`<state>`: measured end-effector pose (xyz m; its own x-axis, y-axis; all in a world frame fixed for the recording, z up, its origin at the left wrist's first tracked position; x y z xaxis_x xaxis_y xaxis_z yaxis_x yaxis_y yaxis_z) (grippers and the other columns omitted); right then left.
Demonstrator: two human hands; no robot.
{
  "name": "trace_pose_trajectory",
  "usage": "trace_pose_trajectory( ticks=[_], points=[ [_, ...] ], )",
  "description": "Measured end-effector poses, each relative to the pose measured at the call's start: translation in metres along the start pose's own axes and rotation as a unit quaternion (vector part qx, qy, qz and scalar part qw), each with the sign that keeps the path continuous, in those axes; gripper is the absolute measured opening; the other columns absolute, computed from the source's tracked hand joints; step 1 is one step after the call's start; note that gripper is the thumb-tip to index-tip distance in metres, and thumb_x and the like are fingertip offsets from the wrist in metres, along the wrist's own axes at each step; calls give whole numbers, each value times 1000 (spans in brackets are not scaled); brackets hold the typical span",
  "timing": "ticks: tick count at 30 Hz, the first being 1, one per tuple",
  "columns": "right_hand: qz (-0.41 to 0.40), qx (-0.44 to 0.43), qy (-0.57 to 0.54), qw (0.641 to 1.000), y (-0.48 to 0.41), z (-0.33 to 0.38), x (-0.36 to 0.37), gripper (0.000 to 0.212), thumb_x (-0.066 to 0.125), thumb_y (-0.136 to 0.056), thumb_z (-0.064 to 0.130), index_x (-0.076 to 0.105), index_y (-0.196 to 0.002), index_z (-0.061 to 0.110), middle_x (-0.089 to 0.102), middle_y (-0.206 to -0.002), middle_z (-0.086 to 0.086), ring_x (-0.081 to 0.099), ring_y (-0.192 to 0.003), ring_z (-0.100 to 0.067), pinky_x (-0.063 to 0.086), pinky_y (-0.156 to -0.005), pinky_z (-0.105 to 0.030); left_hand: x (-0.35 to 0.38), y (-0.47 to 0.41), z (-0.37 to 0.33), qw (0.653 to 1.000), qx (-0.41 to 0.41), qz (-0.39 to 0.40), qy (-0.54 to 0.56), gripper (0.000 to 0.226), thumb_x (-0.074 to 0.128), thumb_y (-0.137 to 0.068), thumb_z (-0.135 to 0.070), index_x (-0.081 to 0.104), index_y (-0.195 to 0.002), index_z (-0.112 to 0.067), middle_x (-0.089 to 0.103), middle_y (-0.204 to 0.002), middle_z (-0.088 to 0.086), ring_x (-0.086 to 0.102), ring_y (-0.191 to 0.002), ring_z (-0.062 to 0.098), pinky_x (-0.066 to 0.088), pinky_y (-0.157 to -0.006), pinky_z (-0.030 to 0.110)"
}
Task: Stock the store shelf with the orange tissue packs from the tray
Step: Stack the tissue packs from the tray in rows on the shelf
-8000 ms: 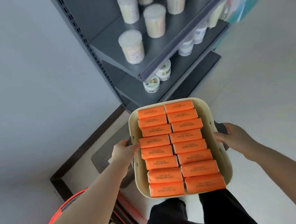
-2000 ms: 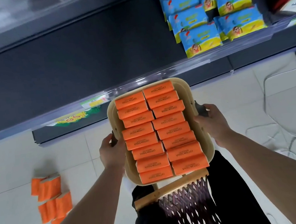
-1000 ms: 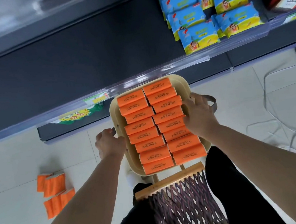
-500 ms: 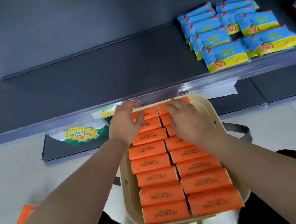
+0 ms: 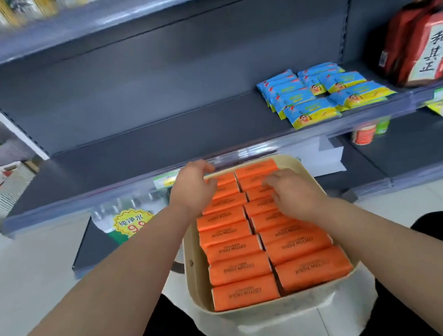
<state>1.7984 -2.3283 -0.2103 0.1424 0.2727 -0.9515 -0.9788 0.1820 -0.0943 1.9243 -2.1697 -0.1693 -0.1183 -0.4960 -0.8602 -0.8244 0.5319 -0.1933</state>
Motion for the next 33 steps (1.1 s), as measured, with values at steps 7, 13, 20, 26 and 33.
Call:
trace_pose_trajectory(
  ticks=[7,13,20,26,33],
  points=[
    [-3,-10,-17,1000,-2,-7,-2,36,51,-89,18,57,-124,21,54,-129,-1,46,-122,-21,37,-104,-37,18,1,1,999,-29,35,19,26,59,-88,-15,62,-113,-18,63,-115,1,62,-97,19,48,-78,28],
    [10,-29,-40,999,-21,-29,-4,31,53,-91,17,61,-120,23,58,-125,3,49,-117,-16,37,-103,-28,29,-21,4,996,-1,78,-43,28,59,-89,-16,61,-116,-20,59,-124,-1,57,-109,17,46,-84,28],
    [13,-11,3,1000,-26,-26,-9,36,51,-91,19,57,-126,23,55,-130,2,49,-120,-17,42,-99,-33,4,-20,8,993,-18,80,-89,32,59,-88,-16,61,-120,-19,61,-124,1,59,-110,21,48,-90,31],
    [0,32,38,999,-35,-18,-10,36,51,-88,16,60,-122,26,59,-127,2,52,-119,-19,42,-95,-31,0,0,17,993,-17,90,-80,32,58,-89,-19,60,-121,-21,59,-124,0,58,-109,20,50,-88,33],
    [10,54,77,996,-76,-19,-2,35,50,-89,18,58,-122,26,58,-127,-1,53,-116,-23,45,-94,-37,2,-15,35,996,-9,90,-29,30,59,-90,-22,60,-120,-21,58,-126,-1,55,-113,18,47,-89,31]
  ],
)
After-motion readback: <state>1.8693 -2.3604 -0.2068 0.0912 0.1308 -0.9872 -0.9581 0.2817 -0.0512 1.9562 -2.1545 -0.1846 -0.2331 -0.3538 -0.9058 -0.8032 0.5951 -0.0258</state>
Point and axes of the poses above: each hand's wrist, its own y-axis away from the middle knuckle, its own x-axis out of the palm, z = x × y, the point moved 5 cm from there along -y, towards the middle knuckle
